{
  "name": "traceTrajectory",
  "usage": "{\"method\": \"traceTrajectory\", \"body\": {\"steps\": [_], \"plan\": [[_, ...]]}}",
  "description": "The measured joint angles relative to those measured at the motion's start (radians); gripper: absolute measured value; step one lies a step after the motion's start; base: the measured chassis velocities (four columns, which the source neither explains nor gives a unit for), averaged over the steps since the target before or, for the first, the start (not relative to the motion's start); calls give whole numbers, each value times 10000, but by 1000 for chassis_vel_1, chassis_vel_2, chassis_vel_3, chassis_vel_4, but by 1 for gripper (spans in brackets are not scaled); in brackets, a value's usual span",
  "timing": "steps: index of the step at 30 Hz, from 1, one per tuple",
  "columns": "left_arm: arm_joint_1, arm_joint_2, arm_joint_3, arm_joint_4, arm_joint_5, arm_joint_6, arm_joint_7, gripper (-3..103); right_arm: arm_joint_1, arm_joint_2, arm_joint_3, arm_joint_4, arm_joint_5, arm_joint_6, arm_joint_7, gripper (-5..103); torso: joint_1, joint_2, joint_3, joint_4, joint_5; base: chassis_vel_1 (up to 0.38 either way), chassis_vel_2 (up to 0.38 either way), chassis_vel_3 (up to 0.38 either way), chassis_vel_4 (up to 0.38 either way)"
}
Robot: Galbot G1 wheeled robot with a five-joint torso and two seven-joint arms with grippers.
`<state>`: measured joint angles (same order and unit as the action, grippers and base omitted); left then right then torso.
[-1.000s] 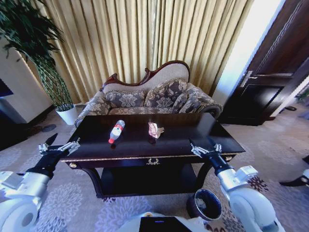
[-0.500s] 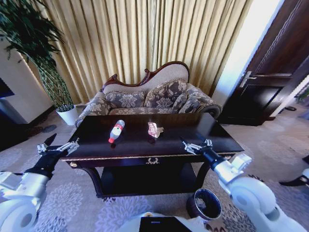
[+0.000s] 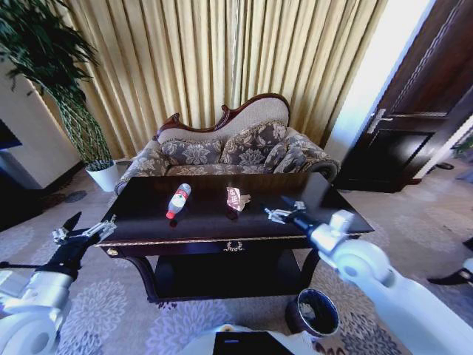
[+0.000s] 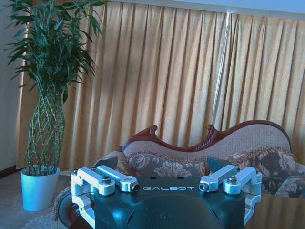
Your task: Move to the front of the table and place the trash on the table into the trash bin.
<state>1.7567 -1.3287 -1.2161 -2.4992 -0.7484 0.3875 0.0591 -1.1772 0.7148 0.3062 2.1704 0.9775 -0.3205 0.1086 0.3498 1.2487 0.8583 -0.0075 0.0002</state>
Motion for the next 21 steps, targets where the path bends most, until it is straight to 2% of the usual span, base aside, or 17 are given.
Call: {"method": "traceTrajectory", "body": {"steps": [5, 11, 21], "plan": [[-5, 17, -8, -3, 5, 37, -63, 100, 1384, 477, -1222, -798, -431, -110, 326, 100, 0, -1, 1, 0, 2, 0, 0, 0, 0], [-129, 244, -37, -7, -15, 193, -174, 100, 2799, 1029, -2591, -1437, -330, -484, 842, 100, 0, -1, 0, 1, -4, 0, 0, 0, 0], [-220, 337, 149, -8, -28, 421, -235, 100, 3942, 1579, -3856, -2479, -234, -599, 1253, 100, -1, -1, 0, 0, -3, 0, 0, 0, 0]]}}
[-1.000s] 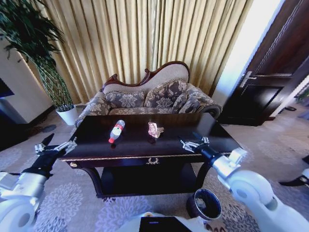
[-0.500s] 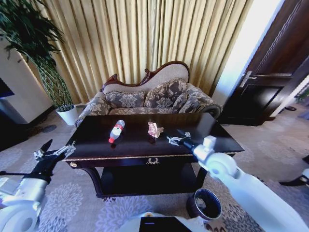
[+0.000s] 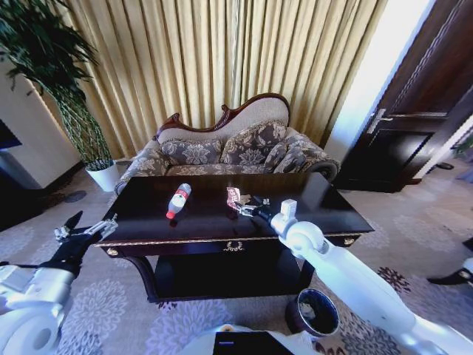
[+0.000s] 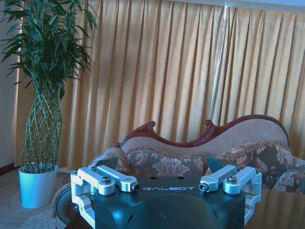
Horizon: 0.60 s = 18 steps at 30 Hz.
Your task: Move to the front of the table and place the trash on the table into the trash bin.
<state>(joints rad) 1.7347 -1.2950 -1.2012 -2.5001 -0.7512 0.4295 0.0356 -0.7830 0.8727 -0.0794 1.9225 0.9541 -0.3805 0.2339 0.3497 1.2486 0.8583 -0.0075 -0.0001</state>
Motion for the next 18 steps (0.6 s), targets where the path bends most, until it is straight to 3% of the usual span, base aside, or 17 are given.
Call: {"method": "traceTrajectory", "body": {"steps": [14, 18], "plan": [[85, -14, -51, 0, 0, -41, 52, 100, 939, 592, -833, -872, 0, 44, 208, 102, 0, 0, 0, 1, 1, 0, 0, 0, 0], [87, -39, -52, 0, 0, -67, 63, 100, 1059, 662, -975, -1120, -54, 248, 207, 90, 0, 0, 0, 1, 1, 0, 0, 0, 0]]}}
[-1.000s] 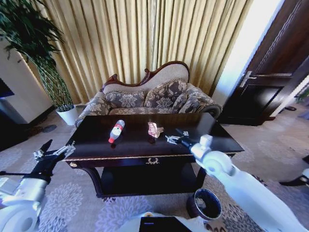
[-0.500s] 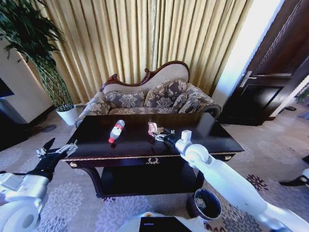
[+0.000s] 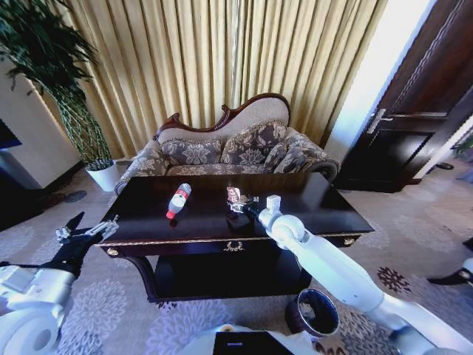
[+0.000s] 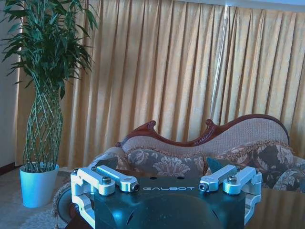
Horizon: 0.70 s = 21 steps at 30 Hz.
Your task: Move to the front of the table and place the trash on the table into the trash bin.
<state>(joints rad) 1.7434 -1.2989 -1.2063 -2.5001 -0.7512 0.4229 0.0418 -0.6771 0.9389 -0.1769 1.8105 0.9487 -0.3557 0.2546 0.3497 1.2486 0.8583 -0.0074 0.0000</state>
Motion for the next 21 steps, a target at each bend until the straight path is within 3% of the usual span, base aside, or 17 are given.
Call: {"method": "traceTrajectory", "body": {"steps": [1, 7, 9, 10, 13, 16, 18, 19, 21], "plan": [[0, 0, 0, 0, 0, 0, 0, 100, 0, 0, 0, 0, 0, 0, 0, 90, 0, 0, 0, 0, 0, 0, 0, 0, 0], [-59, -39, 44, 0, 1, -3, 22, 100, 4, -114, -38, -57, -32, 64, -13, 62, 0, 0, 0, -1, 0, 0, 0, 0, 0], [-62, -39, 48, 0, 1, -3, 25, 100, 4, -139, -41, -53, -33, 65, -15, 62, 0, 0, 0, -1, 0, 0, 0, 0, 0], [-64, -39, 50, 0, 1, -4, 26, 100, 5, -172, -47, -36, -34, 65, -18, 51, 0, 1, 0, -1, 1, 0, 0, 0, 0], [-61, -38, 50, 0, 1, -9, 27, 100, 21, -211, -67, -28, -34, 66, -20, 46, 0, 1, 0, -1, 0, 0, 0, 0, 0], [-54, 6, 48, 0, 1, -14, 26, 100, 24, -277, -88, 28, -35, 70, -23, 30, 0, 1, 0, 0, 0, 0, 0, 0, 0], [-57, 23, 48, 0, 0, -15, 26, 100, 25, -314, -91, 63, -29, 71, -23, 30, 0, 1, 0, 0, 1, 0, 0, 0, 0], [-62, 41, 51, 0, -3, -16, 25, 100, 17, -377, -92, 115, -17, 72, -23, 19, 0, 1, 0, 0, 0, 0, 0, 0, 0], [-73, 45, 56, 0, -4, -17, 23, 100, -23, -453, -86, 182, -8, 73, -23, 14, 0, 1, 0, -1, 0, 0, 0, 0, 0]]}}
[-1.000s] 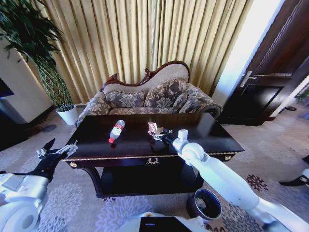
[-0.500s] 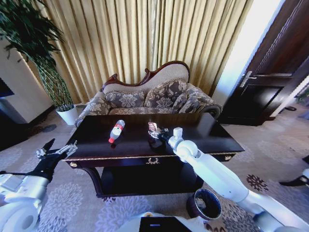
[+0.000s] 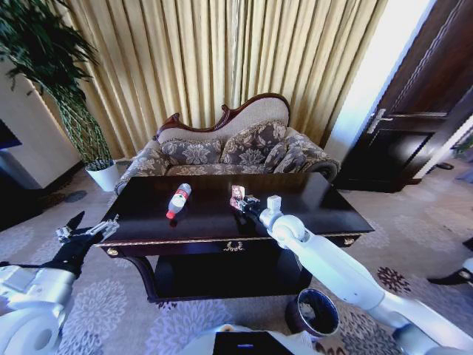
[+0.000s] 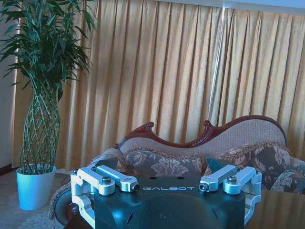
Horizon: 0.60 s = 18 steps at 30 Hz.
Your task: Move to the front of the table and place the trash on the table into the trash bin.
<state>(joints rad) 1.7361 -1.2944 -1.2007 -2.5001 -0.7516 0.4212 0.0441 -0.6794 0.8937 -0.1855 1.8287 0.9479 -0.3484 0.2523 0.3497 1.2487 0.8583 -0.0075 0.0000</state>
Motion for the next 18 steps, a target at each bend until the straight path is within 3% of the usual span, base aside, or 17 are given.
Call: {"method": "traceTrajectory", "body": {"steps": [4, 18], "plan": [[-8, -17, 21, 0, -1, 0, -2, 100, -107, -97, 82, 122, 31, 1, 3, 2, 0, 0, 0, 0, 0, 0, 0, 0, 0], [12, 32, 5, 0, -120, 3, -6, 100, -515, -438, 752, 862, 409, 1, 344, 0, 0, 0, 0, 1, 1, 0, 0, 0, 0]]}}
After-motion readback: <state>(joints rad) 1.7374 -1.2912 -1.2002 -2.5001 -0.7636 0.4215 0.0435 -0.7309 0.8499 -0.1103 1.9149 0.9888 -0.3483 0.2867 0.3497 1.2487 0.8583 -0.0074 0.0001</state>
